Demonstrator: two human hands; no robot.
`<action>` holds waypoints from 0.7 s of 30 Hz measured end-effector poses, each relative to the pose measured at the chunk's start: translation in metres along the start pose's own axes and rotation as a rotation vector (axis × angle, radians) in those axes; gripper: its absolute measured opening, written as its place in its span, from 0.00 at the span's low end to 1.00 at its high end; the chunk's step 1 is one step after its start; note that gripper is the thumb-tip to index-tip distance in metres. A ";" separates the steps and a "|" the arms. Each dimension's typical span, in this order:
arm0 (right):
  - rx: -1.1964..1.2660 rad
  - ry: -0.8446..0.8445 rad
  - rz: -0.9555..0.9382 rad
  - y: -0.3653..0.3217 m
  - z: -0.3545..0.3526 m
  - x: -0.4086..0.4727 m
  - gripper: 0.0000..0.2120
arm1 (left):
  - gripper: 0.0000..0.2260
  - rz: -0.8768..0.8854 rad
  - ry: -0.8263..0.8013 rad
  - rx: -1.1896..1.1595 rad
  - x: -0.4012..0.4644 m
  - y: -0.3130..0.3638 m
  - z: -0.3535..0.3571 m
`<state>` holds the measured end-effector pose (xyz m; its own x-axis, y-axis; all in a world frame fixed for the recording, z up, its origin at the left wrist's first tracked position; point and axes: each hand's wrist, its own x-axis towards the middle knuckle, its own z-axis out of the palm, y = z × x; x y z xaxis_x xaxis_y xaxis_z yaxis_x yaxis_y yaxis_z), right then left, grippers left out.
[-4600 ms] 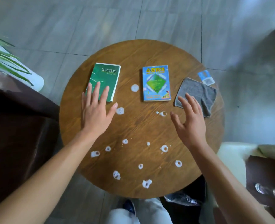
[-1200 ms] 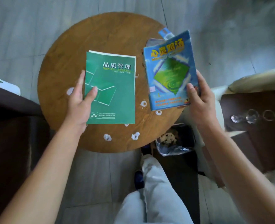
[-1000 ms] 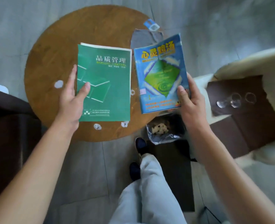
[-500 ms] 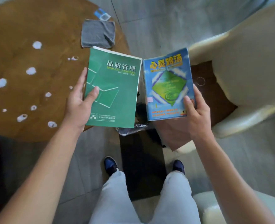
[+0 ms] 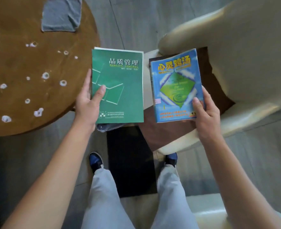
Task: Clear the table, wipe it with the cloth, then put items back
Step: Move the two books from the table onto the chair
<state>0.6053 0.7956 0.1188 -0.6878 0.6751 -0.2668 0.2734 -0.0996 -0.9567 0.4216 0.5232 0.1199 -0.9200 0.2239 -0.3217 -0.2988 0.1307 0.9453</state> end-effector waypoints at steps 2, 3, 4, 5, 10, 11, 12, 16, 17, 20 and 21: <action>0.008 0.043 0.034 0.014 -0.023 0.004 0.20 | 0.30 -0.016 -0.022 0.008 -0.002 -0.018 0.023; 0.018 0.065 0.043 0.024 -0.034 0.006 0.20 | 0.30 -0.039 -0.039 0.006 -0.002 -0.027 0.033; 0.025 0.084 0.047 0.033 -0.044 0.008 0.20 | 0.30 -0.061 -0.049 0.006 -0.002 -0.036 0.043; 0.026 0.100 0.051 0.043 -0.052 0.011 0.20 | 0.30 -0.079 -0.051 0.010 -0.002 -0.045 0.054; 0.009 0.167 0.091 0.086 -0.073 0.020 0.19 | 0.30 -0.149 -0.051 0.040 -0.003 -0.091 0.107; -0.008 0.162 0.095 0.096 -0.078 0.022 0.20 | 0.30 -0.160 -0.053 0.043 -0.003 -0.099 0.117; -0.036 0.152 0.093 0.104 -0.084 0.025 0.20 | 0.30 -0.165 -0.052 0.044 -0.004 -0.107 0.127; -0.214 0.125 0.085 0.126 -0.113 0.048 0.21 | 0.29 -0.180 0.001 0.077 -0.008 -0.136 0.161; -0.242 0.130 0.081 0.131 -0.120 0.055 0.21 | 0.29 -0.194 0.022 0.071 -0.009 -0.143 0.168; -0.235 0.110 0.114 0.149 -0.138 0.074 0.22 | 0.28 -0.250 0.089 0.038 -0.015 -0.165 0.193; -0.231 0.100 0.134 0.156 -0.142 0.080 0.22 | 0.28 -0.275 0.114 0.027 -0.016 -0.172 0.201</action>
<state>0.6889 0.9379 -0.0355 -0.5689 0.7370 -0.3649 0.5112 -0.0307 -0.8589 0.5382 0.6914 -0.0481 -0.8282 0.0671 -0.5564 -0.5356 0.1973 0.8211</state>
